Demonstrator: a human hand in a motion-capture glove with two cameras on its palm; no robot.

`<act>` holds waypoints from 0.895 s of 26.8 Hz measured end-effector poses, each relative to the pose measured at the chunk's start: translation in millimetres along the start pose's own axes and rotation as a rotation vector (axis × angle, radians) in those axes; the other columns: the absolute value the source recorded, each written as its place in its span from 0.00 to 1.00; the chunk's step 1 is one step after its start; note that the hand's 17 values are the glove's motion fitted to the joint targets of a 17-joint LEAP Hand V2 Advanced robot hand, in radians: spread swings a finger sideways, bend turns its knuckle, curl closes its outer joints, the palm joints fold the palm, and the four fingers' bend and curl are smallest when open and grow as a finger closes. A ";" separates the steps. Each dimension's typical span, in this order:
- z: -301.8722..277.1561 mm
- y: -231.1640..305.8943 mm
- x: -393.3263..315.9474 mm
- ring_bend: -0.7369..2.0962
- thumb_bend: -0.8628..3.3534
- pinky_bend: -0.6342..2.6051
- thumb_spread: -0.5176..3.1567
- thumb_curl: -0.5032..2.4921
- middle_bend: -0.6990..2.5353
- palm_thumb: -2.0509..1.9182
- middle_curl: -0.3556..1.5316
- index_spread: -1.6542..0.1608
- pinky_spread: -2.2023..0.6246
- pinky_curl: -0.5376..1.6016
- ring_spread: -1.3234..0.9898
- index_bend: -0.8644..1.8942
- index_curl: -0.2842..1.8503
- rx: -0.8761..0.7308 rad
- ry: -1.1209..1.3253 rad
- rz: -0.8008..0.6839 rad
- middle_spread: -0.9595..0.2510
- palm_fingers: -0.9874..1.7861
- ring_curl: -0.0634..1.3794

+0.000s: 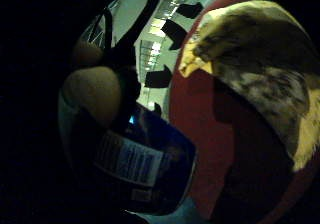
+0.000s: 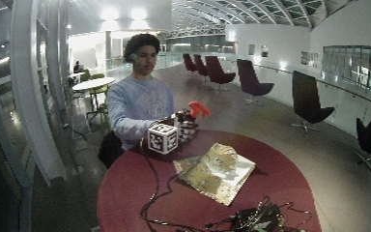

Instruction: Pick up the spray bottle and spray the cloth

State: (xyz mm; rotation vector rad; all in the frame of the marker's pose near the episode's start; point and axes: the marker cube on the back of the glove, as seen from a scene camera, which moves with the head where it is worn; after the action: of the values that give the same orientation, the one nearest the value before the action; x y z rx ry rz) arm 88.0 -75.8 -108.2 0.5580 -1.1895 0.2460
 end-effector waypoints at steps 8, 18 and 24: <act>99.4 -32.7 0.1 0.44 0.20 0.24 0.38 0.38 0.31 0.73 0.45 0.80 0.87 0.40 0.57 0.37 0.30 -0.089 -0.081 -0.201 0.75 0.71 0.32; 178.0 -54.0 48.0 0.41 0.19 0.23 0.40 0.35 0.31 0.69 0.45 0.78 0.86 0.37 0.56 0.38 0.32 -0.155 0.027 -0.186 0.75 0.69 0.31; 182.3 -53.1 60.4 0.40 0.19 0.23 0.40 0.33 0.30 0.68 0.44 0.77 0.86 0.36 0.56 0.38 0.33 -0.162 0.044 -0.185 0.75 0.68 0.31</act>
State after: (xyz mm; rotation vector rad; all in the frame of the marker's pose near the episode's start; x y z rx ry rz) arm -12.3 -223.9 -20.2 0.5140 -1.0961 0.0042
